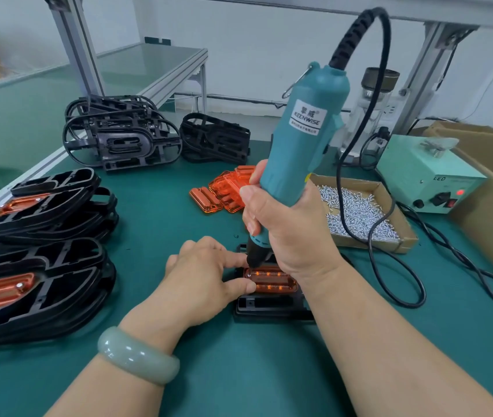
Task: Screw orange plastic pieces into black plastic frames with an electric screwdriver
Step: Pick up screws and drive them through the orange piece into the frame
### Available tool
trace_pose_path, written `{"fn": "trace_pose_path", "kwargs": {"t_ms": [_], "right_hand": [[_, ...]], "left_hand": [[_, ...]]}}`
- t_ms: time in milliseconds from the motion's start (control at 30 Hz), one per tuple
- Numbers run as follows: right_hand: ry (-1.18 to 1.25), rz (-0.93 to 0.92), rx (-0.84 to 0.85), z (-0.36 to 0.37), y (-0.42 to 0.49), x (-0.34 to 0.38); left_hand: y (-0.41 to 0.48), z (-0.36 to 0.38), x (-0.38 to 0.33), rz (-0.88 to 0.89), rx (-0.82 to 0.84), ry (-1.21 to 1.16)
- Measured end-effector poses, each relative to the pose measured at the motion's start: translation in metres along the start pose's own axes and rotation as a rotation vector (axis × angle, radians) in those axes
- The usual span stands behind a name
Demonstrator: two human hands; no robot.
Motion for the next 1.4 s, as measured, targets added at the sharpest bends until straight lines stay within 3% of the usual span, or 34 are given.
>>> {"fn": "trace_pose_path", "kwargs": {"t_ms": [333, 633, 767, 900, 1200, 1300, 1400], "right_hand": [[-0.008, -0.009, 0.035, 0.000, -0.001, 0.005], [0.090, -0.020, -0.082, -0.017, -0.006, 0.004], [0.214, -0.111, -0.120, -0.019, 0.005, 0.028], [0.296, -0.209, -0.266, -0.049, 0.021, 0.063], [0.565, -0.014, -0.762, -0.115, -0.034, 0.004], [0.593, 0.003, -0.813, -0.121, -0.042, -0.005], [0.569, -0.029, -0.798, -0.124, -0.045, -0.005]], "left_hand": [[-0.002, -0.001, -0.001, 0.002, 0.024, 0.005], [0.000, 0.001, 0.001, 0.009, 0.039, -0.019], [0.000, 0.001, 0.001, 0.006, 0.041, -0.009], [-0.001, 0.001, 0.001, 0.000, 0.061, 0.000], [-0.005, 0.000, -0.001, -0.002, 0.122, -0.030], [-0.006, -0.007, -0.002, -0.009, 0.096, -0.116], [-0.009, -0.024, -0.015, 0.017, -0.050, -0.149]]}}
Point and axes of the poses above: each hand's wrist, its own y-axis towards the middle knuckle, its own z-axis out of the palm, x = y × z, the point moved 9 cm from there along y, towards the middle knuckle, and after that the axes turned 4 degrees about x, right-handed, at the moved point
